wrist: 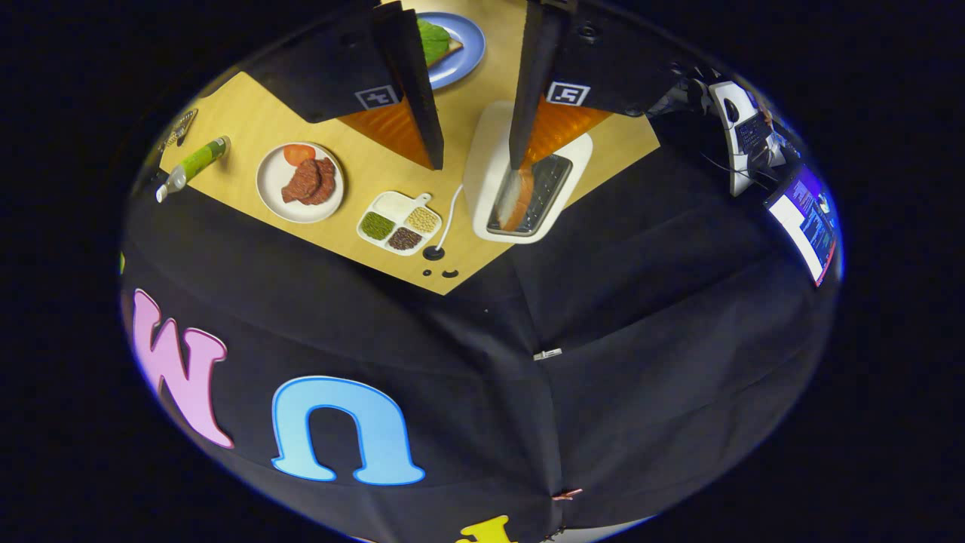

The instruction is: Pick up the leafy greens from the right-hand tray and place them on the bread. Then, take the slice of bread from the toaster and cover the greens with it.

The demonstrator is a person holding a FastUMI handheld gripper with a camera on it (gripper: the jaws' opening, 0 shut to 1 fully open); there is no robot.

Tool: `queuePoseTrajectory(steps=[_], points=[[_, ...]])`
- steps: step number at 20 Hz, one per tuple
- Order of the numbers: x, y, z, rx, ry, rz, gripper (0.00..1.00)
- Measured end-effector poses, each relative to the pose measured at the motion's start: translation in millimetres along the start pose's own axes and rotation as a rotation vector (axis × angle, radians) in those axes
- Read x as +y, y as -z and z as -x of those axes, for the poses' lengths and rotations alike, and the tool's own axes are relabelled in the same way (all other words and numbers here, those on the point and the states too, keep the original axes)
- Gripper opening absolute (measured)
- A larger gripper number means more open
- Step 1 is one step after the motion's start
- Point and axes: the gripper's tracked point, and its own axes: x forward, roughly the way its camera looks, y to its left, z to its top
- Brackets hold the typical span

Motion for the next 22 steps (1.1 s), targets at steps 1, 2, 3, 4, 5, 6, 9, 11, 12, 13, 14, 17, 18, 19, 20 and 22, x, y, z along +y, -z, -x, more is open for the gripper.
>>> queuePoseTrajectory(steps=[1, 2, 3, 4, 5, 6, 9, 11, 12, 13, 14, 17, 18, 19, 20, 22], points=[[6.9, -3.5, -10.9, 0.009, -0.007, 0.007, 0.56], [13.4, -4.6, -22.7, 0.018, -0.012, 0.012, 0.56], [18.8, -5.9, -35.8, 0.03, -0.012, 0.016, 0.56], [20.5, -4.4, -46.2, 0.043, -0.005, 0.025, 0.56], [22.3, -3.0, -57.5, 0.056, -0.001, 0.029, 0.56], [25.7, -0.8, -67.6, 0.07, 0.001, 0.031, 0.56], [27.0, 10.6, -96.3, 0.121, 0.022, 0.035, 0.56], [25.5, 18.2, -112.7, 0.154, 0.043, 0.028, 0.56], [24.6, 20.8, -118.7, 0.166, 0.054, 0.03, 0.56], [25.0, 22.9, -124.1, 0.179, 0.056, 0.028, 0.56], [27.7, 24.6, -128.8, 0.187, 0.058, 0.024, 0.56], [23.9, 25.8, -137.4, 0.205, 0.081, 0.022, 0.56], [27.0, 26.6, -140.8, 0.212, 0.083, 0.019, 0.55], [27.6, 27.5, -144.1, 0.223, 0.093, 0.018, 0.48], [24.3, 31.5, -147.4, 0.239, 0.11, 0.019, 0.46], [21.5, 37.1, -149.4, 0.277, 0.126, -0.006, 0.39]])
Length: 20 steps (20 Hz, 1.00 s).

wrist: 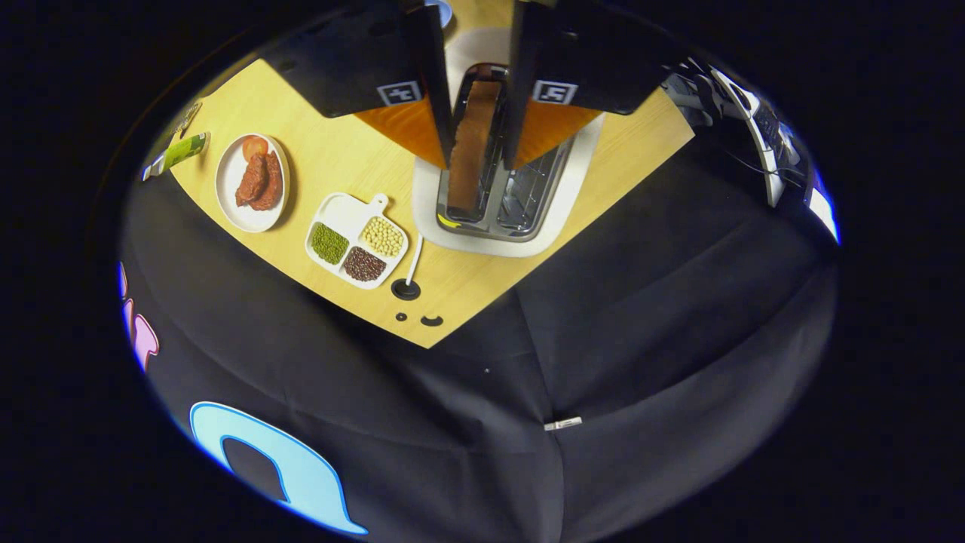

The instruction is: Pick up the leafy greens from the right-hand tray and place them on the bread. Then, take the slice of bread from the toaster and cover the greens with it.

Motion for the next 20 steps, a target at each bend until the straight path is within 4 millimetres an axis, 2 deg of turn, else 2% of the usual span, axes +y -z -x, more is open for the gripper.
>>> queuePoseTrajectory(steps=[1, 3, 7, 10, 15, 20], points=[[2.1, -2.1, 1.1, -0.002, -0.007, -0.016, 0.2], [-2.6, -3.5, 1.5, -0.008, 0.003, -0.011, 0.16], [-0.5, -14.8, 20.3, -0.054, -0.019, -0.029, 0.14], [0.1, -26.8, 46.0, -0.104, -0.05, -0.039, 0.14], [-12.5, -38.7, 103.1, -0.2, -0.1, -0.075, 0.14], [-40.1, -31.6, 163.9, -0.284, -0.115, -0.127, 0.14]])
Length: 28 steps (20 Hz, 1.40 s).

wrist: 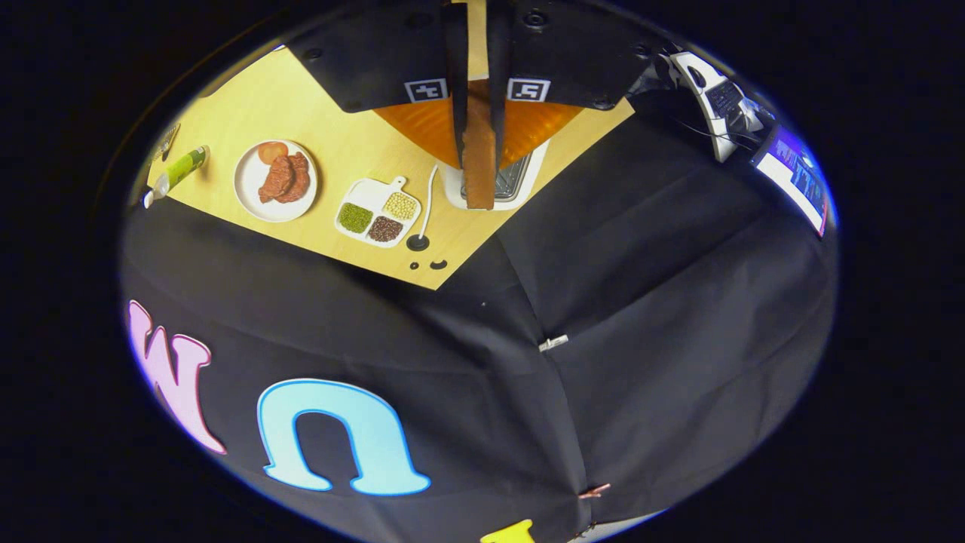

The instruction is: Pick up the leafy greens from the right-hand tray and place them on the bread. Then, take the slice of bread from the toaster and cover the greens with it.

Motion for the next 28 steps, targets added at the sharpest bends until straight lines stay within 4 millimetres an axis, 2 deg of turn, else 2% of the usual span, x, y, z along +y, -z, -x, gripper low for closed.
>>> queuePoseTrajectory(steps=[3, 7, 11, 15, 19, 20, 28], points=[[-28.2, 7.3, 37.8, -0.028, 0.042, -0.022, 0.14], [-73.0, 35.6, 88.7, -0.056, 0.13, -0.079, 0.14], [-114.0, 71.0, 126.4, -0.071, 0.223, -0.174, 0.14], [-143.0, 107.4, 151.9, -0.076, 0.308, -0.254, 0.14], [-162.3, 140.8, 156.4, -0.074, 0.374, -0.277, 0.14], [-161.8, 149.3, 155.3, -0.074, 0.377, -0.29, 0.14], [-174.4, 204.2, 120.5, -0.039, 0.402, -0.379, 0.14]])
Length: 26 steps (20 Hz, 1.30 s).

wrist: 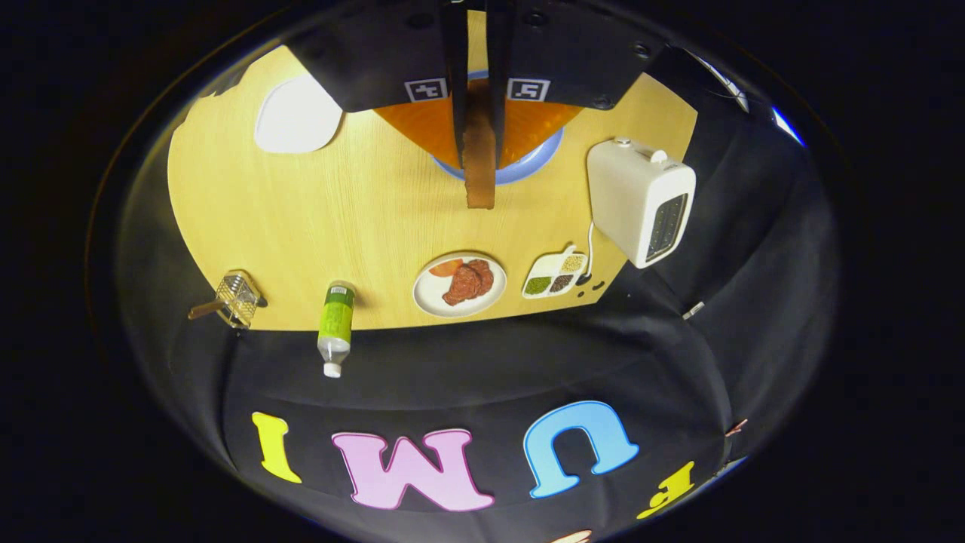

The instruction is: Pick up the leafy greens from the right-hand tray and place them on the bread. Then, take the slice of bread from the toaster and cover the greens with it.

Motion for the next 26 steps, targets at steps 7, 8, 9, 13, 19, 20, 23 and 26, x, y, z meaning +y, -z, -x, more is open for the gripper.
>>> queuePoseTrajectory(steps=[7, 8, 9, 13, 19, 20, 23, 26], points=[[20.5, 36.3, -42.4, 0.067, -0.061, -0.113, 0.14], [27.6, 36.0, -47.6, 0.065, -0.08, -0.139, 0.14], [33.9, 35.2, -53.2, 0.062, -0.094, -0.168, 0.14], [40.3, 46.8, -69.6, 0.094, -0.114, -0.262, 0.14], [5.0, 78.8, -81.6, 0.15, -0.059, -0.356, 0.15], [0.5, 80.9, -82.5, 0.155, -0.058, -0.369, 0.16], [-17.1, 84.5, -82.5, 0.158, -0.028, -0.362, 0.28], [-35.5, 86.9, -77.5, 0.135, 0.025, -0.328, 0.43]])
